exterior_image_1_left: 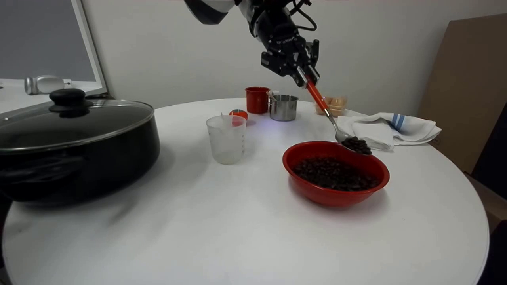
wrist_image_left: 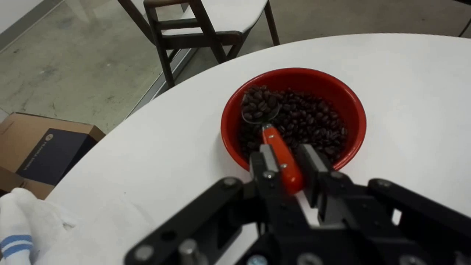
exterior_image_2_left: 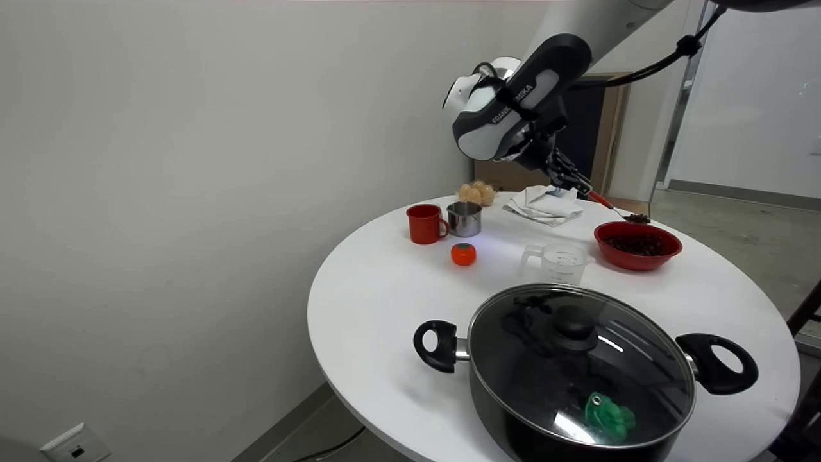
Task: Use the orange spoon in the colourless cup to scoop and return some of the contents of the orange bowl
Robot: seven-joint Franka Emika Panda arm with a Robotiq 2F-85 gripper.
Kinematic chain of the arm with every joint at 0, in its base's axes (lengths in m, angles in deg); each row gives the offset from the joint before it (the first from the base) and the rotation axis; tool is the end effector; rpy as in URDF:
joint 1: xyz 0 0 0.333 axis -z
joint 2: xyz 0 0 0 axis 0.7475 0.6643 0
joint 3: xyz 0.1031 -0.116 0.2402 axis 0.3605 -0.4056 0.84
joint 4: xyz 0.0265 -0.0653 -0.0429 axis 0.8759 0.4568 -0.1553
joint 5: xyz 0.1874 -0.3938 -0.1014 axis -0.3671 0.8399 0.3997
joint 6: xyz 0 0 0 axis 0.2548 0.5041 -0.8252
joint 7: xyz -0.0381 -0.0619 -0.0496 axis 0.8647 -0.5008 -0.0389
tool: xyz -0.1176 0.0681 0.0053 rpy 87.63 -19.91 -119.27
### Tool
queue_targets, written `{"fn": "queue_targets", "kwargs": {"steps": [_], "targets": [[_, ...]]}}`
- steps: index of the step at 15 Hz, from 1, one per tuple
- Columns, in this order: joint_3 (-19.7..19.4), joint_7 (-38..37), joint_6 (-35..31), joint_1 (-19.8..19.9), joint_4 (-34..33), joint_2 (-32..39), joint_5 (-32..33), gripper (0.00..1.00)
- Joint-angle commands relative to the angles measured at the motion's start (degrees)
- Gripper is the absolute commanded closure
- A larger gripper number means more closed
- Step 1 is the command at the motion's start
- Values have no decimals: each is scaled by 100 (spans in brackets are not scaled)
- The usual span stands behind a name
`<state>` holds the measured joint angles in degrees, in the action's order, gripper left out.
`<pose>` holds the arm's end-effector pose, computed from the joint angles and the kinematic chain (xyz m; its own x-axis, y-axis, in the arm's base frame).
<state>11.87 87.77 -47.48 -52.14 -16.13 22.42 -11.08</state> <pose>0.7234 -0.0944 0.1484 0.5029 0.3432 -0.7933 0.7743 -0.5868 0.2370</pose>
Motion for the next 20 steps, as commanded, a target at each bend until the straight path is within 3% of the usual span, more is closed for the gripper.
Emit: {"fn": "queue_targets", "kwargs": {"steps": [1,20], "targets": [[82,69,256,-80,153,-243,144,95],[311,119,1106,-2,135,-938,21,95]]}}
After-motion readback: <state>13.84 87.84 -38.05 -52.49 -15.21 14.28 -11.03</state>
